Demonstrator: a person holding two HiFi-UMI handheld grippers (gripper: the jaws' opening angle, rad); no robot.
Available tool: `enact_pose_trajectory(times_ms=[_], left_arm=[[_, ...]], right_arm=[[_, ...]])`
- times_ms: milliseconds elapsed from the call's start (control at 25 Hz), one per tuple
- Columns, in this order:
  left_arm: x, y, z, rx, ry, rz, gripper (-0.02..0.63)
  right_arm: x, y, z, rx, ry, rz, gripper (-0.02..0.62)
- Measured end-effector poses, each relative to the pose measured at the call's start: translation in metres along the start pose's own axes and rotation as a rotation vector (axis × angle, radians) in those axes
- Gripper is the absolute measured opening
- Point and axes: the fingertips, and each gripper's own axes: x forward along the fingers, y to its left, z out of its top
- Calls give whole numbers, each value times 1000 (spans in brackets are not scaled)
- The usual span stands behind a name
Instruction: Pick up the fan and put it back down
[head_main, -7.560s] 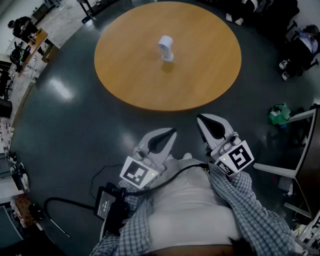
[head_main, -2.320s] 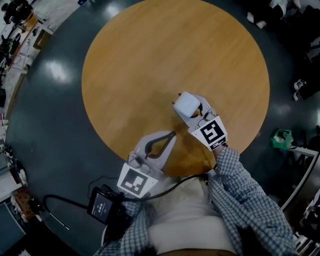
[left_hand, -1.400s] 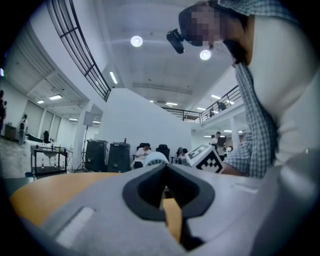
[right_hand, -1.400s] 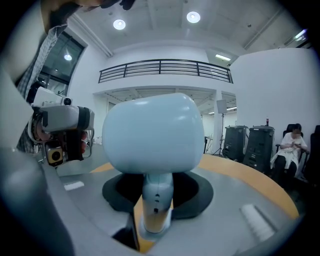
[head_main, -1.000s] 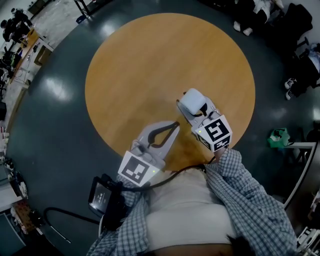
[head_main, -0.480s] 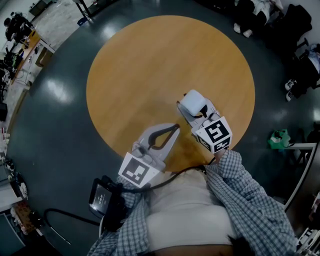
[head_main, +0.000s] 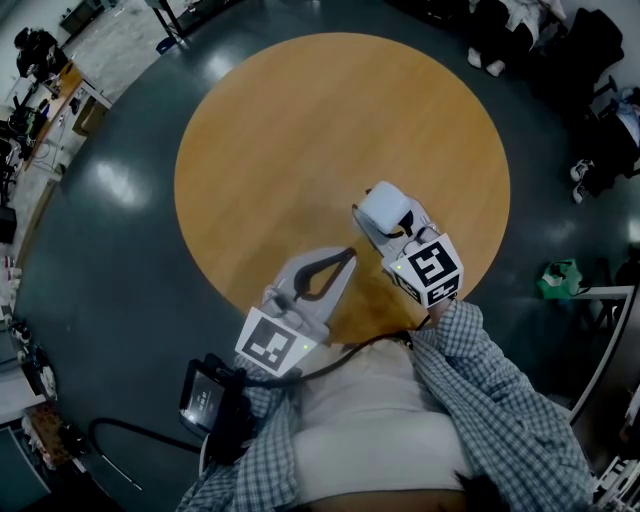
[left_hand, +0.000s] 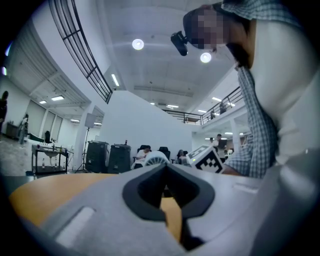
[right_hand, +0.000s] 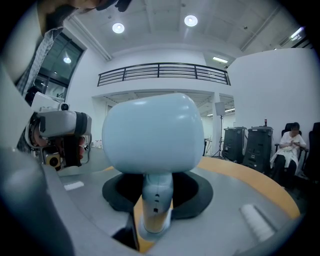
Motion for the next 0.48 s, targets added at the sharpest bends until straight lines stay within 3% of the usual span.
enact_pose_trajectory(times_ms=[480], left_arm=[[-4, 1, -5, -12, 23, 25, 0]], right_arm=[[6, 3, -9, 2, 9, 32, 123]])
